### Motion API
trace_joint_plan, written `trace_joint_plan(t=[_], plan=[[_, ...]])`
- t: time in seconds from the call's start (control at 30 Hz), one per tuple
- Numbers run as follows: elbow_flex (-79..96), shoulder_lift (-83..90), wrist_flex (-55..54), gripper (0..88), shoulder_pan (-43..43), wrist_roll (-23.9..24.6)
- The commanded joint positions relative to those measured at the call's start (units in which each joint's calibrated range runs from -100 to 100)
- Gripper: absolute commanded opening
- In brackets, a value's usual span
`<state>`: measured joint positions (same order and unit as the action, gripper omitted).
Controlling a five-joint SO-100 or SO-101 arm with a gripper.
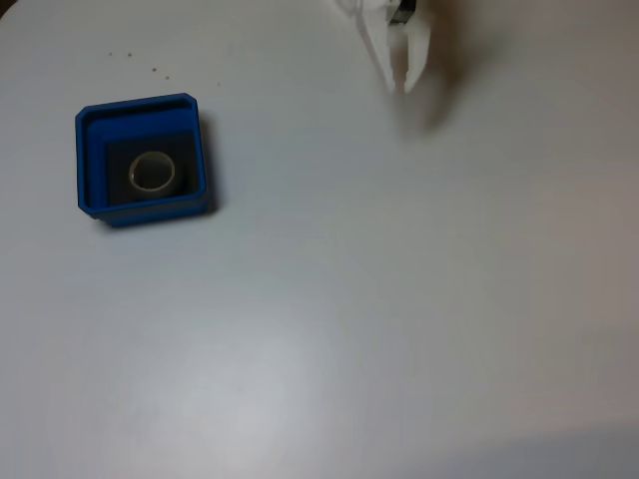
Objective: Pick the black tape roll and drop it in the blue box
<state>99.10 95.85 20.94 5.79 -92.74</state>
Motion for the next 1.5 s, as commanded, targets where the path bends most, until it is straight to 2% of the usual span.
trace_joint_plan(t=[0.0,1.47], plan=[[0.90,3.48,-5.51,1.3,-0.27,-2.01],[0.90,3.15,-7.24,1.3,-0.17,-2.18]])
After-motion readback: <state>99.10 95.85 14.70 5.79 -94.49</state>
